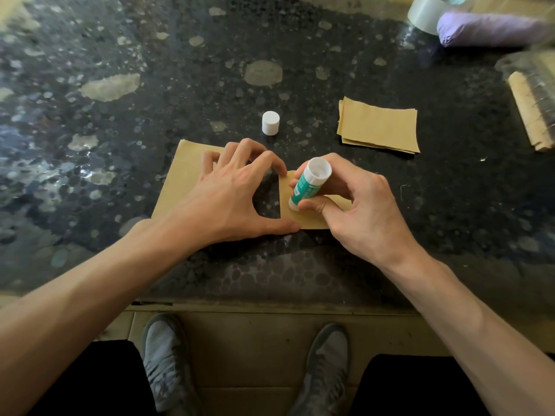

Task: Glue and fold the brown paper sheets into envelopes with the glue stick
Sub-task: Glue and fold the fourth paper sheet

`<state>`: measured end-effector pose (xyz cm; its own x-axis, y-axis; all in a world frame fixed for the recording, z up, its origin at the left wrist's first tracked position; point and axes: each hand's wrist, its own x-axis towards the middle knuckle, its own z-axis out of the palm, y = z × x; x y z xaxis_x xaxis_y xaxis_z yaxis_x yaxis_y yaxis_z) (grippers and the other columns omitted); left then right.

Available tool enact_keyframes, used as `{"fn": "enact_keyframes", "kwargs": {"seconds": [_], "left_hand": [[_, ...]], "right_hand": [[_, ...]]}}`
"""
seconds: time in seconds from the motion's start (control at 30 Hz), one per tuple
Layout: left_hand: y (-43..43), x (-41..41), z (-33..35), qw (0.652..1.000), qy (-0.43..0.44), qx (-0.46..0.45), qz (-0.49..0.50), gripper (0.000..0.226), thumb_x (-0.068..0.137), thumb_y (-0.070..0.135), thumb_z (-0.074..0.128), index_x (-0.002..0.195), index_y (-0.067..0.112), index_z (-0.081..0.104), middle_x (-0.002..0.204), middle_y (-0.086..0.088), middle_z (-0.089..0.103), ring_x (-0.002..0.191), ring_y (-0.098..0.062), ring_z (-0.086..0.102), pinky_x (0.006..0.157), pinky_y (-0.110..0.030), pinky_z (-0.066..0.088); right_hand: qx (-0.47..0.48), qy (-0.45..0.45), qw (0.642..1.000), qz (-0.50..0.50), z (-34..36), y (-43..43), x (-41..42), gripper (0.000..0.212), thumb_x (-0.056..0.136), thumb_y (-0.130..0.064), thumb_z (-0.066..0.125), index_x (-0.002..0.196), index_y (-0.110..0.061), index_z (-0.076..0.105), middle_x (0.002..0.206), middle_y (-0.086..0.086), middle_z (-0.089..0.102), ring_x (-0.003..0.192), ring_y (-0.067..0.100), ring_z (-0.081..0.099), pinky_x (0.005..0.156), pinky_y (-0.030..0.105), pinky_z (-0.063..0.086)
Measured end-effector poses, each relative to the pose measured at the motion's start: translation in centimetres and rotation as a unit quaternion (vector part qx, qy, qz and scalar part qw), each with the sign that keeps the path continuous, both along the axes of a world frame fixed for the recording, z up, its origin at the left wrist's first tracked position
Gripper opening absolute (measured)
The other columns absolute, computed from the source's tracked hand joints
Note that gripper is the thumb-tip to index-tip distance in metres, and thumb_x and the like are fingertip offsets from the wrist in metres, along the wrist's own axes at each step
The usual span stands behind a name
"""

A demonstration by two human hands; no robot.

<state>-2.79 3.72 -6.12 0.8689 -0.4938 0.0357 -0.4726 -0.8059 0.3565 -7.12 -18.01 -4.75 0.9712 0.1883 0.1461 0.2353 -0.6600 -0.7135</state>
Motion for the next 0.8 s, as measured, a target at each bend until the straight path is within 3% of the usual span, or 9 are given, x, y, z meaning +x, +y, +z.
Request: {"fn": "enact_keyframes", "kwargs": {"seconds": [0.2,0.33,0.53,0.8], "left_hand": [[0.1,0.2,-0.1,1.0,0.003,-0.003,-0.002,0.085,0.062,0.095,0.053,0.128,0.041,0.046,0.13,0.011,0.039,0.124,-0.011,0.035,0.099,-0.033,0.02],[0.1,0.1,-0.2,1.0,-0.003,-0.008,-0.001,0.086,0.065,0.092,0.061,0.13,0.039,0.045,0.129,0.011,0.039,0.121,-0.01,0.035,0.098,-0.034,0.021],[-0.1,0.1,-0.1,1.0,0.001,-0.013,0.004,0.09,0.064,0.093,0.058,0.131,0.036,0.044,0.128,0.012,0.039,0.119,-0.009,0.035,0.098,-0.035,0.024],[-0.2,0.2,-0.1,1.0,-0.001,-0.005,0.007,0.096,0.062,0.095,0.052,0.133,0.032,0.044,0.121,0.016,0.032,0.11,-0.004,0.027,0.096,-0.034,0.023]], "right_hand": [[0.008,-0.011,1.0,0.003,-0.1,0.6,0.0,0.035,0.091,-0.018,0.079,0.122,-0.026,0.066,0.112,-0.024,0.065,0.107,-0.018,0.058,0.093,0.005,0.047],[0.0,-0.018,1.0,0.002,0.0,1.0,0.1,0.034,0.091,-0.022,0.08,0.122,-0.025,0.065,0.111,-0.023,0.066,0.104,-0.016,0.06,0.093,0.008,0.048],[-0.017,-0.039,0.999,0.0,-0.1,1.5,-0.1,0.034,0.092,-0.023,0.078,0.124,-0.02,0.065,0.108,-0.011,0.073,0.106,0.006,0.062,0.088,0.015,0.047],[-0.004,-0.054,0.999,0.001,-0.3,1.9,0.3,0.032,0.094,-0.019,0.076,0.123,-0.017,0.063,0.104,-0.006,0.074,0.1,0.008,0.067,0.085,0.024,0.054]]}}
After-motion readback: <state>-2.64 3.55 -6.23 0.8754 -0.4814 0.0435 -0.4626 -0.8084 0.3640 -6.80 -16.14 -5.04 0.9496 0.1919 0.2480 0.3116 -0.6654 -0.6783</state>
